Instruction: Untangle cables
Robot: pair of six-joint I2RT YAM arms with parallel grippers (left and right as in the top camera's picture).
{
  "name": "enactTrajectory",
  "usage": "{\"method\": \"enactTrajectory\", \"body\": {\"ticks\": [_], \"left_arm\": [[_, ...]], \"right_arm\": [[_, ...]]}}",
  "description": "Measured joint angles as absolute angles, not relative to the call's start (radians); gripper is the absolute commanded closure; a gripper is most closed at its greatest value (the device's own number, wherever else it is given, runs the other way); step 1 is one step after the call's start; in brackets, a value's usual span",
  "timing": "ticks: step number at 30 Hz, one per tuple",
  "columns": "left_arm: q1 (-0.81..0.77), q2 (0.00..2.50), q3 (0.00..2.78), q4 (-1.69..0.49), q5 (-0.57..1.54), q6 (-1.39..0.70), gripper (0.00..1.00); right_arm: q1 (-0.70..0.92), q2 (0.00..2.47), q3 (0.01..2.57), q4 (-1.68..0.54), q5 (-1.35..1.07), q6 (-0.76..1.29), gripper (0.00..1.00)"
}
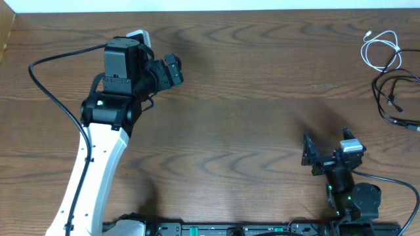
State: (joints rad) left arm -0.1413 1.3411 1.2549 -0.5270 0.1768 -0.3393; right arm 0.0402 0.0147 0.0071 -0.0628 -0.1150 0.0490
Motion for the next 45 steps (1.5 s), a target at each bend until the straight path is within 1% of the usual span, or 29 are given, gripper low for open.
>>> {"method": "enactTrajectory", "body": {"ticks": [20,24,27,29,31,32,37,41,45], "left_arm": [[-0.141,1.341,1.255,-0.536,0.177,-0.339,0.02],[-0.141,1.341,1.255,-0.585,0.171,-0.316,0.02],[-0.141,1.337,1.25,-0.668,0.117,-0.29,0.02],[-0.141,1.314,1.221,-0.684,0.08,-0.284,0.02],[-0.136,1.268,1.175,-0.688,0.053,-0.281,0.02],[-0.118,1.192,1.11,-0.691,0.032,-0.279,0.02],[-0.047,0.958,0.903,-0.574,0.013,-0.279,0.02],[-0.009,0.753,0.706,-0.413,0.004,-0.279,0.02],[-0.006,0.579,0.518,-0.254,0.0,-0.273,0.02]], "right_arm": [[0.04,0.015,0.007,-0.063,-0.115,0.049,0.01],[0.04,0.015,0.007,-0.063,-0.115,0.049,0.01],[0.04,0.014,0.007,-0.063,-0.115,0.049,0.01],[0.04,0.014,0.007,-0.063,-0.115,0.049,0.01],[0.04,0.013,0.007,-0.063,-0.115,0.049,0.01],[0.04,0.013,0.007,-0.063,-0.114,0.049,0.01],[0.04,0.011,0.007,-0.064,-0.112,0.049,0.01],[0.04,0.012,0.007,-0.064,-0.11,0.049,0.01],[0.04,0.012,0.007,-0.064,-0.111,0.049,0.01]]}}
